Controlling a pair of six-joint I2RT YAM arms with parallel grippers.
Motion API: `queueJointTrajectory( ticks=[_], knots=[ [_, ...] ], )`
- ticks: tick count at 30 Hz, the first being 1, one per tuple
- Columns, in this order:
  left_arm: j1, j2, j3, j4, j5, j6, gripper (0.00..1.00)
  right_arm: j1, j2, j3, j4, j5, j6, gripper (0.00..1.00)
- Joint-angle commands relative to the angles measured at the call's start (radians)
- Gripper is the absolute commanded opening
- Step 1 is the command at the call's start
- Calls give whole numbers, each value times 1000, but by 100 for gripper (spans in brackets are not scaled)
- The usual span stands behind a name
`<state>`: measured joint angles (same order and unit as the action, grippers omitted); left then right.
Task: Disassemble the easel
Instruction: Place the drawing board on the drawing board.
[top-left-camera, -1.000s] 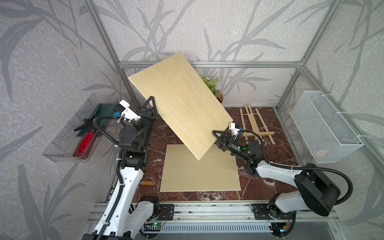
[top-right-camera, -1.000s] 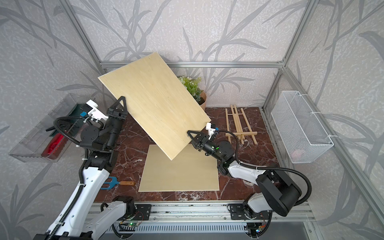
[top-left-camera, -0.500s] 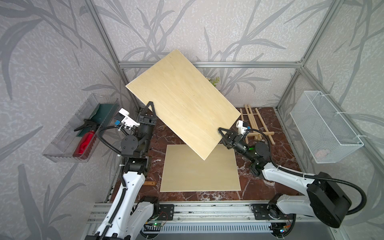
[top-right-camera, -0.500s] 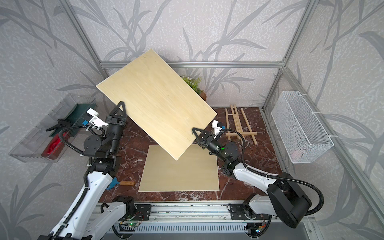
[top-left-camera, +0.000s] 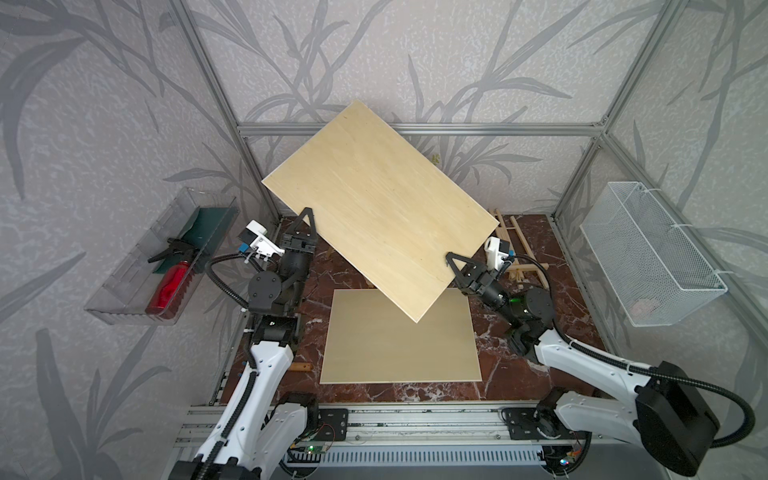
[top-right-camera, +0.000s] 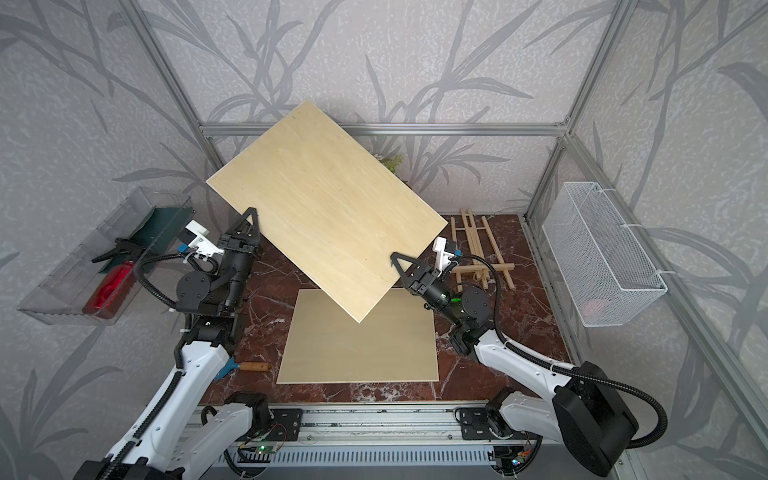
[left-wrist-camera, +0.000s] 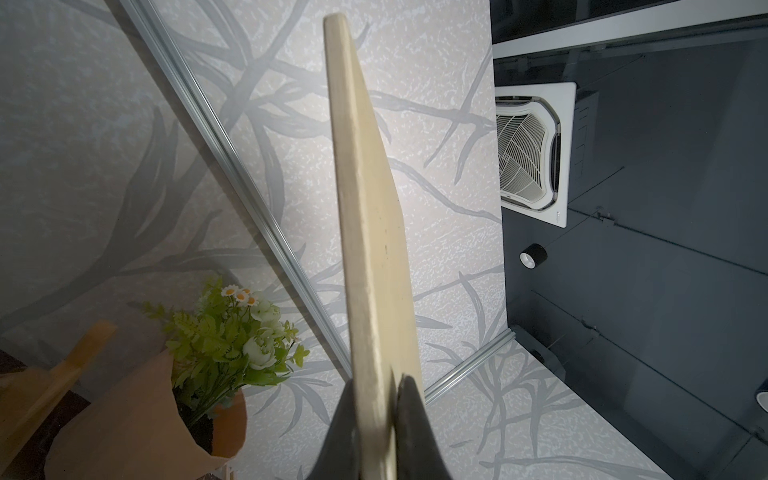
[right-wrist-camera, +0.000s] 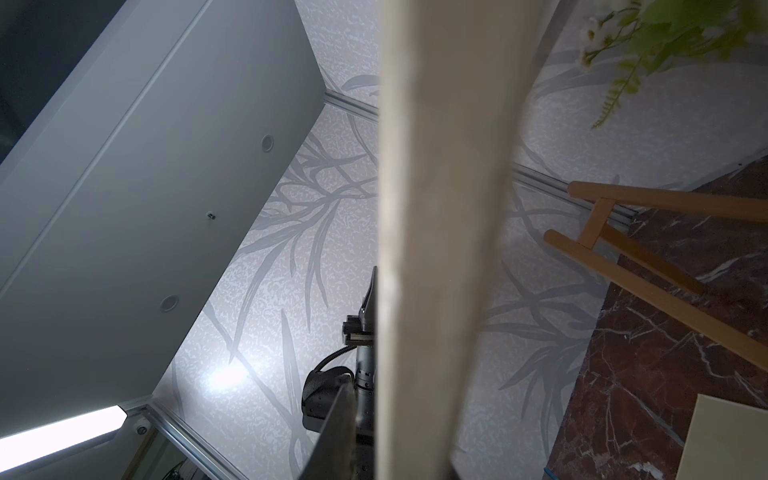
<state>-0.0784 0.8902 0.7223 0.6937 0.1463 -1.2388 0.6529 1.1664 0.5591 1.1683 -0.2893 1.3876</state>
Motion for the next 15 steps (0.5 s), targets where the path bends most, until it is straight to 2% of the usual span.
queueJointTrajectory(
  ticks=[1,11,15],
  knots=[
    [-20,10,-15,64,134,194,0,4,-63,70,238,-19,-19,15],
    [-43,22,-38,99,154,199,0,5,-80,59,238,-1,-55,9],
    [-61,24,-41,113,158,205,0,4,-70,67,238,0,-63,15]
  ],
)
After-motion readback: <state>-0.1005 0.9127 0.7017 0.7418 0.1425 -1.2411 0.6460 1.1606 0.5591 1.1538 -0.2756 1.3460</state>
